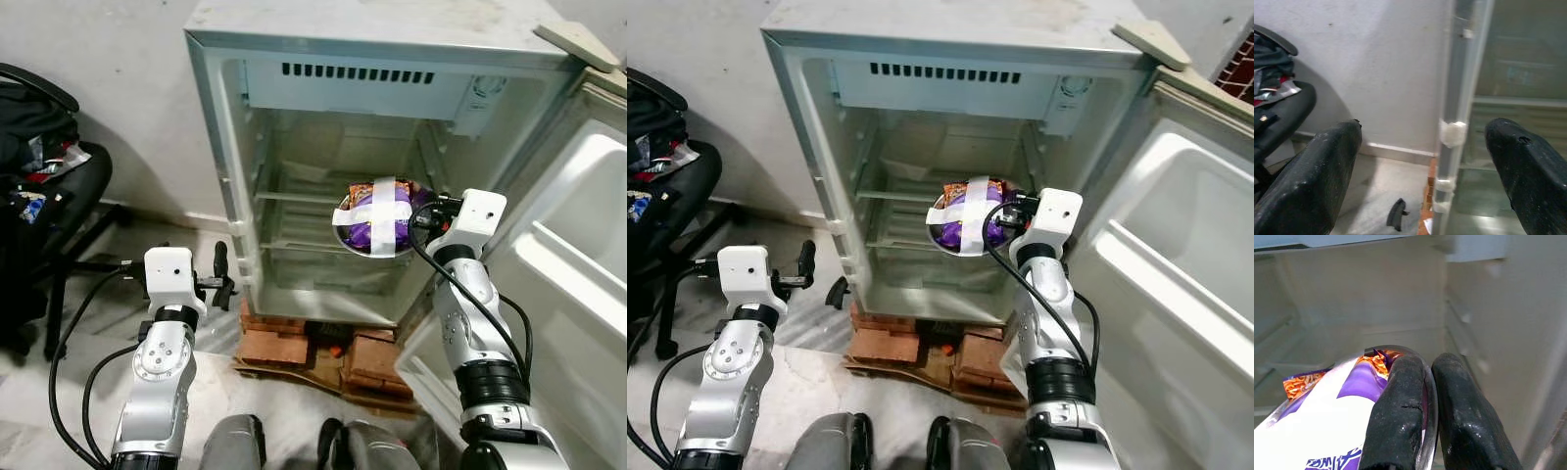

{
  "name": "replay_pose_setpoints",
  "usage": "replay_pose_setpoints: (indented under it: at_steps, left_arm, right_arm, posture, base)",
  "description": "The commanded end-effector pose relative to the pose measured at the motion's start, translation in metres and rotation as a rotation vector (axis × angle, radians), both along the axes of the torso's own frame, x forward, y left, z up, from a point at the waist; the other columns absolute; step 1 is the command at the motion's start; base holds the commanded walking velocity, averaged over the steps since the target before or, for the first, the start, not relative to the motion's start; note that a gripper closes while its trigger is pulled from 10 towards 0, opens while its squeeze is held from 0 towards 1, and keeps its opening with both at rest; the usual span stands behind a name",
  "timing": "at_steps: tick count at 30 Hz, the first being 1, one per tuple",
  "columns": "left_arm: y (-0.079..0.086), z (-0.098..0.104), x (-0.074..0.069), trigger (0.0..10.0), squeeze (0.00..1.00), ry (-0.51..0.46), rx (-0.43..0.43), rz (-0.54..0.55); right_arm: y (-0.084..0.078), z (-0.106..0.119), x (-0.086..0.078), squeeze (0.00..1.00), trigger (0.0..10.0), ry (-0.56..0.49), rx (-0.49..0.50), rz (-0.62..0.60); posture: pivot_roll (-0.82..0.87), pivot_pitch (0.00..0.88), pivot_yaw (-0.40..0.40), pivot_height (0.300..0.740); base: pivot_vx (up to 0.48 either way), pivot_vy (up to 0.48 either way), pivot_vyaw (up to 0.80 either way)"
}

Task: Restocking fridge

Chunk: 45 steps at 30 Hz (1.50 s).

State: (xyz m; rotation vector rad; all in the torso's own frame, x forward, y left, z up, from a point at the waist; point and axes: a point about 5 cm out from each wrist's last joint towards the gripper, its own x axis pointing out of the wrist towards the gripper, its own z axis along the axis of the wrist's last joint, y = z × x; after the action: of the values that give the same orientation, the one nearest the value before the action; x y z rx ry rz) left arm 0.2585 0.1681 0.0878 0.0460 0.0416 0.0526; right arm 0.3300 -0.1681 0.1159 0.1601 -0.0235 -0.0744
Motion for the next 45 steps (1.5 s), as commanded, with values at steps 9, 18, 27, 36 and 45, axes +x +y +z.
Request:
replay_pose_setpoints:
  at_steps: [9,18,27,36,45]
  left_arm:
    - [0.003,0.001,-0.003,10.0,0.00,-0.004,0.012,-0.004]
    - [0.003,0.001,-0.003,10.0,0.00,0.000,0.018,-0.006]
    - [0.009,-0.003,-0.015,10.0,0.00,0.008,0.026,-0.043]
    - [0.006,0.000,-0.013,10.0,0.00,-0.007,0.007,-0.049]
    - [0.006,0.000,-0.017,10.0,0.00,-0.004,0.003,-0.050]
  right_arm:
    - [0.002,0.002,0.002,0.00,10.0,-0.017,0.012,0.007]
    - [-0.002,0.002,0.002,0.00,10.0,-0.017,0.004,-0.004]
    - [-0.007,-0.008,-0.015,0.00,10.0,-0.008,-0.057,0.028]
    - [-0.012,-0.012,-0.024,0.00,10.0,0.000,-0.072,0.024]
    - [-0.014,-0.009,-0.025,0.00,10.0,-0.007,-0.079,0.015]
  posture:
    - [0.09,0.130,-0.042,0.740]
    - [0.10,0.129,-0.041,0.740]
    - [0.10,0.119,-0.044,0.740]
    - [0.09,0.118,-0.043,0.740]
    - [0.09,0.124,-0.042,0.740]
  base:
    - [0.000,0.220,0.00]
    - [0.000,0.000,0.00]
    - [0.000,0.000,0.00]
    - [0.181,0.000,0.00]
    - [0.358,0.000,0.00]
